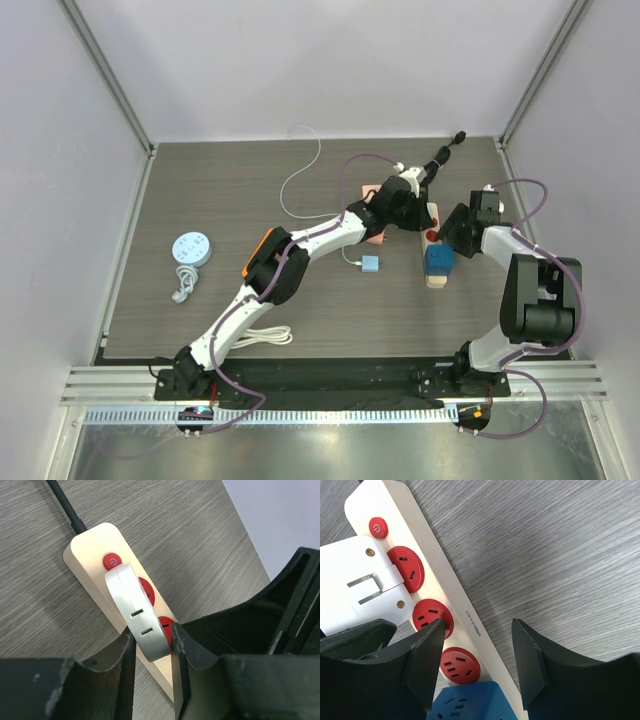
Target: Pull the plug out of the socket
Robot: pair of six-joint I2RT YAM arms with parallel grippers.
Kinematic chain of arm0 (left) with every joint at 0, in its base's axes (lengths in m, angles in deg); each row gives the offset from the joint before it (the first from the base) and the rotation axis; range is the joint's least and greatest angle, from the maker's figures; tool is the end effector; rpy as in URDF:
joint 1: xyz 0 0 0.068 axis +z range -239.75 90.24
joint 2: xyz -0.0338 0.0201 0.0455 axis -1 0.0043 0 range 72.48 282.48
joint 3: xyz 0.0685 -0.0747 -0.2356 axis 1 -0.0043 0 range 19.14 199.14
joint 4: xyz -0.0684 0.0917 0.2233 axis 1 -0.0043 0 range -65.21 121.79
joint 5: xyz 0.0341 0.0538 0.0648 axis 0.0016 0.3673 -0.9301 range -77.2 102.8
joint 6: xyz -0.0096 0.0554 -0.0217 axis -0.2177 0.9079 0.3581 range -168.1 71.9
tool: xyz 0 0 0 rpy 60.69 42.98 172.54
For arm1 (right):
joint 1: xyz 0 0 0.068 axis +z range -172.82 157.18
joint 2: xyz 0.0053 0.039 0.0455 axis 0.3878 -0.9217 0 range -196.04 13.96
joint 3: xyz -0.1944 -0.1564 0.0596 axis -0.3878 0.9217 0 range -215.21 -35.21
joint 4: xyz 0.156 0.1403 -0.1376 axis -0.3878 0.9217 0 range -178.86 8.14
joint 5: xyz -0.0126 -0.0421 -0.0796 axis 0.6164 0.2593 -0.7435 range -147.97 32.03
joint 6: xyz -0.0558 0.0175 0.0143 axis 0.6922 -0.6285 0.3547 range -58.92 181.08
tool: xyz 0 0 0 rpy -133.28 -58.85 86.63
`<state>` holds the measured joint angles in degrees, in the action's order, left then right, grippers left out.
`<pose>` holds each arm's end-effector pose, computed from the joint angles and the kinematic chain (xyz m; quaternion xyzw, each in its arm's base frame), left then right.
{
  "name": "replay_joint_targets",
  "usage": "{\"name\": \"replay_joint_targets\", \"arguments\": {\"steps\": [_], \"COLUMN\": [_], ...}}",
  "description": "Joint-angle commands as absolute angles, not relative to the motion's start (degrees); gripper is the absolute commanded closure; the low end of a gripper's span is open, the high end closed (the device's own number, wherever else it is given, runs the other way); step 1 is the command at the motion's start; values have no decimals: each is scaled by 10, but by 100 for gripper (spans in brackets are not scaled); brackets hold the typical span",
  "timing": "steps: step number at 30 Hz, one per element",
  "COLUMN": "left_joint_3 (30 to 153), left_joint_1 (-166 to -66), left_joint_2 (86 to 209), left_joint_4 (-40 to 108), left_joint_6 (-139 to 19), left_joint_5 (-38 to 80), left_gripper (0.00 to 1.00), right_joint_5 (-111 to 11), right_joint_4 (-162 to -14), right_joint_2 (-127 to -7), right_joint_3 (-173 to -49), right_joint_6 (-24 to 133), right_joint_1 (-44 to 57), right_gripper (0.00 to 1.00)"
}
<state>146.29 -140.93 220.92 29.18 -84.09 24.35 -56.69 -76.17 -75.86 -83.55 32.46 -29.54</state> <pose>0.3551 -0.4556 0.1661 0.1646 0.8194 -0.4351 0.3349 0.3015 -0.0345 0.1547 0.2855 0.9076 0.0688 0.2999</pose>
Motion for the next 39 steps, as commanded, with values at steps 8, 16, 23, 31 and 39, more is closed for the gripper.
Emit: {"name": "replay_joint_targets", "arguments": {"steps": [8,16,23,31,39], "left_joint_3": [1533,1547,1527,1516,1430], "left_joint_1": [-1422,-1402,-1403,-1397,-1359], "left_joint_2": [2162,2171,2124,2092,2073], "left_joint_4": [408,459,398,220,256], "left_joint_6": [-980,-1068,-957,-838,-878], "left_joint_5": [388,429,430,304,325], "left_gripper": [100,100,100,88,78], "right_joint_5": [-661,-663,-656,-651,-642], "right_joint_4": [-747,-758,-761,-752,-710], "right_joint_2": [-818,-842,-839,-806,-759], "right_joint_3": [-802,-799,-799,-803,-846], "right_joint_6": [318,321,320,321,337], "right_joint_1": [-261,-261,-261,-261,-262], "right_gripper": [38,37,37,36,34]}}
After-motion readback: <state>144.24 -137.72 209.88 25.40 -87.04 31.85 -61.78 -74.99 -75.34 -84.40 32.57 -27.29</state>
